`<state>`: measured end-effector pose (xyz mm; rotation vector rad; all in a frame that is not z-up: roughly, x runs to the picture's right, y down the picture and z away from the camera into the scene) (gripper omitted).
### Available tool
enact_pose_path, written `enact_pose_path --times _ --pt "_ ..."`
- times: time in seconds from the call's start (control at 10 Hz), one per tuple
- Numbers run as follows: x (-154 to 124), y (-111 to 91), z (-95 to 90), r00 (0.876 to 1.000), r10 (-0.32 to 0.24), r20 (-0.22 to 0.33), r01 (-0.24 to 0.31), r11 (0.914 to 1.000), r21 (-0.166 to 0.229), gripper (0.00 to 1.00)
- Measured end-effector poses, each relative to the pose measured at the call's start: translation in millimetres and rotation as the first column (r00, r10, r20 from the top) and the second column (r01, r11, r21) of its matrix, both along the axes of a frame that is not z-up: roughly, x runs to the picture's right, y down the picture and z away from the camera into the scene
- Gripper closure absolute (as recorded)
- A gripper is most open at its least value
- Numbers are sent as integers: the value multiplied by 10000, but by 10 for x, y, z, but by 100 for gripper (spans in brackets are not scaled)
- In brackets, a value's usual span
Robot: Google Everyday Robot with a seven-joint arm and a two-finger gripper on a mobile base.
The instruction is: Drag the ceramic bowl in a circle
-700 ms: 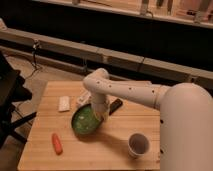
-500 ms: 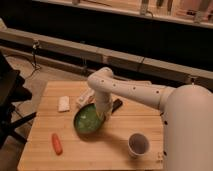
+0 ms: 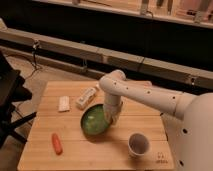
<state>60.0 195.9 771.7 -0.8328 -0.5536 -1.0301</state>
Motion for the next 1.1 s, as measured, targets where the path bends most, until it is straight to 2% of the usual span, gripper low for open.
enact_pose_path --times 0.2,0.5,0.9,1.1 --pt "120 287 -217 9983 476 -343 -483 9986 -198 99" --pt "63 455 -374 9990 322 -295 -327 9993 -167 99" --pt "-98 239 -203 9998 64 -174 -65 10000 -39 99" --pt "-93 248 -213 9999 -25 -149 25 10000 -4 99"
